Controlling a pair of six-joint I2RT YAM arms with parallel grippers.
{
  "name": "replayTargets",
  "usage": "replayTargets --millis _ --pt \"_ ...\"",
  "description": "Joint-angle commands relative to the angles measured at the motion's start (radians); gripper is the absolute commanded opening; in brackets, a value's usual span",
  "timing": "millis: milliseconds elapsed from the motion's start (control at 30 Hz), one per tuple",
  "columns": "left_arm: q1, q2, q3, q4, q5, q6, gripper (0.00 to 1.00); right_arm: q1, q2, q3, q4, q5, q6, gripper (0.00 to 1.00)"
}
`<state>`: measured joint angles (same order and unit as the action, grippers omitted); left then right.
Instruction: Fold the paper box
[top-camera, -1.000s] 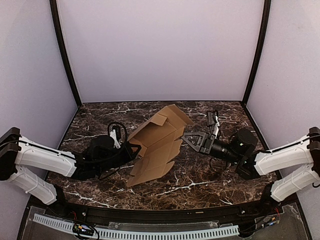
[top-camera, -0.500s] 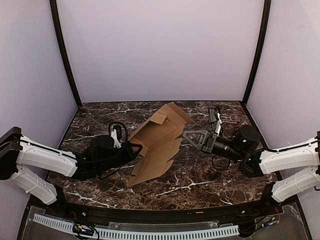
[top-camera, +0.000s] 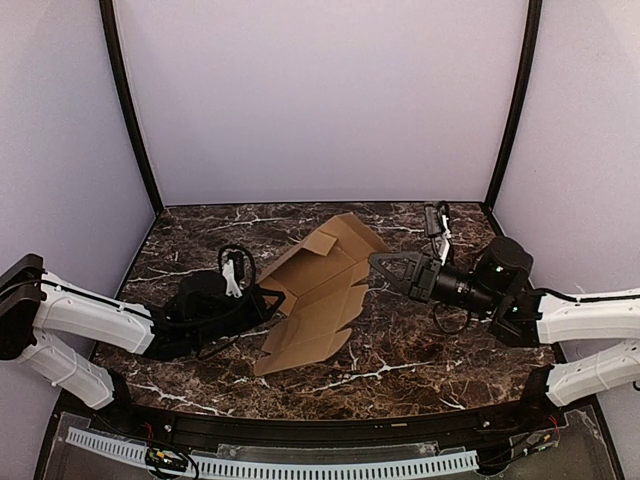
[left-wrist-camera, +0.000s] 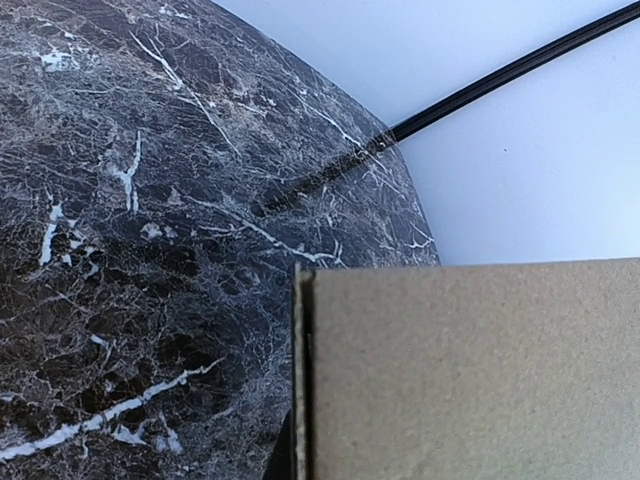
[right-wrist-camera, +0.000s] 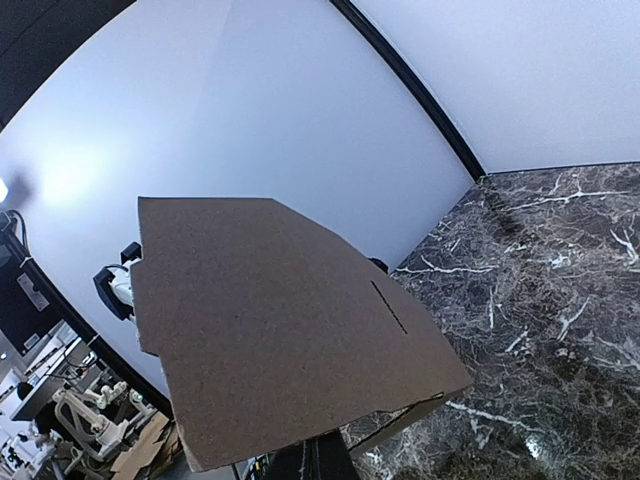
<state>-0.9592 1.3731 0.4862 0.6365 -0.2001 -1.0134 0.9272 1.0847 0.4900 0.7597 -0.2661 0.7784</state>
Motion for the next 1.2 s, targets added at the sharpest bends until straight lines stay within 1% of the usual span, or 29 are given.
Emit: replayTargets --millis 0,133,267,667,967,1067,1167 --pt "0.003 -0.02 0.002 0.021 0.044 0.033 0.01 -0.009 0.022 0.068 -0.07 0.025 -0.061 0.0" --pt "0.004 -0.015 0.0 0.044 0.074 0.043 0.01 -0.031 0.029 0.09 -0.076 0.015 -0.071 0.0" --pt "0.004 -0.009 -0.007 0.102 0.107 0.053 0.01 -0.064 0.014 0.083 -0.086 0.001 -0.069 0.0" --pt "0.003 0.044 -0.001 0.223 0.195 0.073 0.01 -0.149 -0.005 0.062 -0.035 -0.123 -0.019 0.0" --pt "0.005 0.054 0.002 0.229 0.19 0.067 0.01 -0.159 0.018 0.075 -0.035 -0.175 -0.004 0.0" --pt "0.005 0.058 0.001 0.233 0.176 0.046 0.01 -0.159 0.009 0.043 0.001 -0.195 0.013 0.0" --pt "0.006 0.061 -0.002 0.239 0.153 0.03 0.01 -0.158 -0.038 0.001 0.008 -0.187 0.018 0.0"
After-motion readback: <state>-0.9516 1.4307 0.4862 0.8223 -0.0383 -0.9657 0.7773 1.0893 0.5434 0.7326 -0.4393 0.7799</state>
